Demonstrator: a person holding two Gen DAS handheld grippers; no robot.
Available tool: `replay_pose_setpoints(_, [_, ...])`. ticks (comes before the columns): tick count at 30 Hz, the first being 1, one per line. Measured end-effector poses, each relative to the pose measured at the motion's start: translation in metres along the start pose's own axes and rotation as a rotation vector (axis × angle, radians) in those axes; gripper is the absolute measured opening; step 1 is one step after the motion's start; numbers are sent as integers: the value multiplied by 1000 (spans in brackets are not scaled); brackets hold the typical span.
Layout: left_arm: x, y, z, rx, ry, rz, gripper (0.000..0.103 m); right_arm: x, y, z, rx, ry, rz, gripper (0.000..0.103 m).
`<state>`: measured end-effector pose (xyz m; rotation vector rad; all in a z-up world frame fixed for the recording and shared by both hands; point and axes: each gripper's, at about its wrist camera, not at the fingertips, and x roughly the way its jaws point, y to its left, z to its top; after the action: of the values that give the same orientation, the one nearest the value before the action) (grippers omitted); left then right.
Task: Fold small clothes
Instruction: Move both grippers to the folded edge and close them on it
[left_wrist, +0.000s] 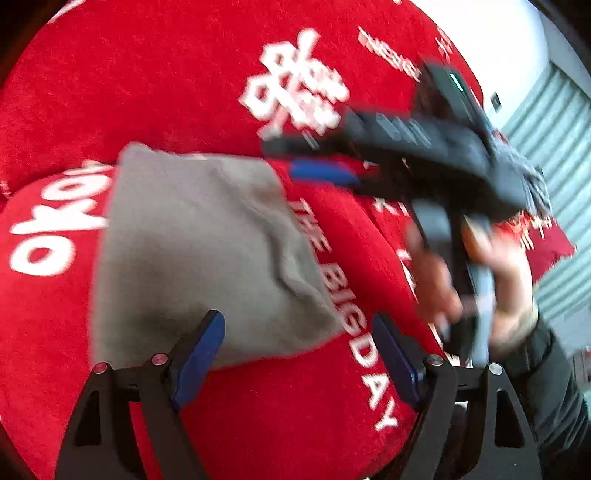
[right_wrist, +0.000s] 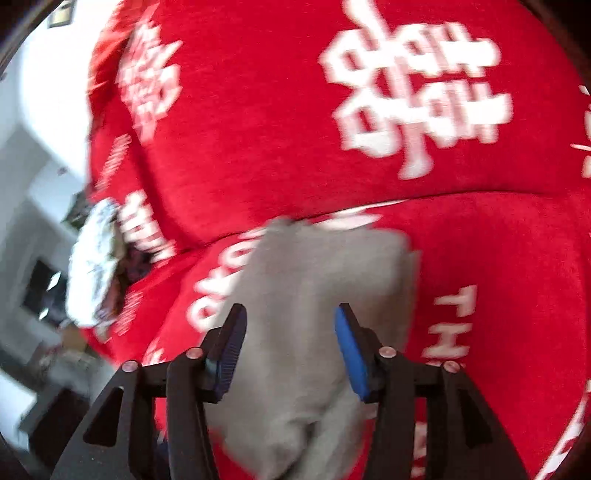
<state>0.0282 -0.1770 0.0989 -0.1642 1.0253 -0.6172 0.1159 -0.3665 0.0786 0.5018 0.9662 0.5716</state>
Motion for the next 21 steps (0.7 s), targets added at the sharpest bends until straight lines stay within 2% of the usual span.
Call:
replay_pose_setpoints(2, [-6,21,8,-66,-21,27,83,12,-1,-10,32,47,35,56])
replay_pose_setpoints(4, [-6,37,14,-97,-30,84,83,26,-11,-20,71,89,20,56])
replay_pose_setpoints(6, [0,55,19,-117,-41,193,83,30,-20,-28,88,84,-14,55])
replay_pose_setpoints(7, [6,63,20,-122,-35,241,83,30,-27,-31,104,71,-27,50])
replay_pose_setpoints(8, [18,74,20,-124,0,328,83,28,-34,-33,123,57,-16,46])
replay_pose_setpoints(9, [27,84,22,-123,33,354,83,26,-38,-36,139,46,-6,41])
replay_pose_setpoints(10, [35,90,20,-126,66,339,83,25,-41,-37,154,40,-4,37])
replay_pose_setpoints(11, [37,93,18,-144,67,305,84,24,-42,-39,160,39,-8,37])
replay_pose_setpoints(13, [32,94,21,-147,66,292,84,19,-35,-39,143,34,-39,38])
replay_pose_setpoints(15, [19,90,28,-133,24,272,84,8,-17,-42,99,12,-105,42])
replay_pose_setpoints(16, [13,89,32,-130,-3,270,84,4,-6,-45,64,0,-106,48])
replay_pose_setpoints(18, [10,94,41,-138,-22,306,84,-5,10,-52,13,-10,-53,55])
replay_pose_setpoints(19, [16,96,47,-142,-11,326,84,-6,18,-59,-6,0,-9,55])
replay_pose_setpoints(21, [28,104,48,-138,20,385,84,-1,25,-69,-26,26,2,55])
